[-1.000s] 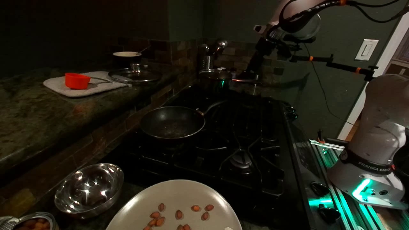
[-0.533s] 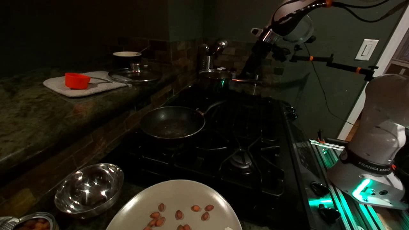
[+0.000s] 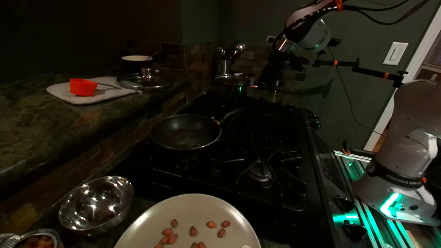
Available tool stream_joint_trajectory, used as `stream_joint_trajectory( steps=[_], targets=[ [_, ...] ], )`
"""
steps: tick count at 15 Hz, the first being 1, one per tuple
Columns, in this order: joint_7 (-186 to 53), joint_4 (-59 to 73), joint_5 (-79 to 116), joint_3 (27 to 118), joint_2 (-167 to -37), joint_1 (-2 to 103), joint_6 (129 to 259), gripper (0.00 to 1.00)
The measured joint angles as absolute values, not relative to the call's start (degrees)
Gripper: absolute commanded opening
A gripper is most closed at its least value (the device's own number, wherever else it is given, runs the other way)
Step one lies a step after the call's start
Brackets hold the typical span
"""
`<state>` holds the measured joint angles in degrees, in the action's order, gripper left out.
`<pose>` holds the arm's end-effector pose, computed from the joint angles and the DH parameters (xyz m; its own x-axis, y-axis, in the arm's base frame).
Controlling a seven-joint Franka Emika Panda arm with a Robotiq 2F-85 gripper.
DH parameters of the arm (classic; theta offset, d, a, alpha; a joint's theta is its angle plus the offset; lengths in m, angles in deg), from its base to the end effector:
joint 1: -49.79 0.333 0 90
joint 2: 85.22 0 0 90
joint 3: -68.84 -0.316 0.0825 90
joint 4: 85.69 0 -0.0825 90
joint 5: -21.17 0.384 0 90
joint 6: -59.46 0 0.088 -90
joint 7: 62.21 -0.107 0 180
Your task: Move the pot to the right
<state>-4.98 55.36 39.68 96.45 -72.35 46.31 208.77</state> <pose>0.4106 -0.2583 0.4049 0.8810 0.1867 0.4347 0.1858 -0.9816 0.0450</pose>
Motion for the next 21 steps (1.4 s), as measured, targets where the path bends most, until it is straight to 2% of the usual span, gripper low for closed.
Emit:
stream_joint_trajectory(
  steps=[6, 9, 21],
  targets=[
    [-3.65, 54.54, 41.25, 95.55, -74.38, 45.34, 208.77, 0.19],
    [-3.72, 54.31, 41.25, 94.70, -74.45, 44.36, 208.77, 0.07],
    [-4.59, 54.66, 41.25, 93.53, -72.62, 40.50, 206.22, 0.08]
  ],
)
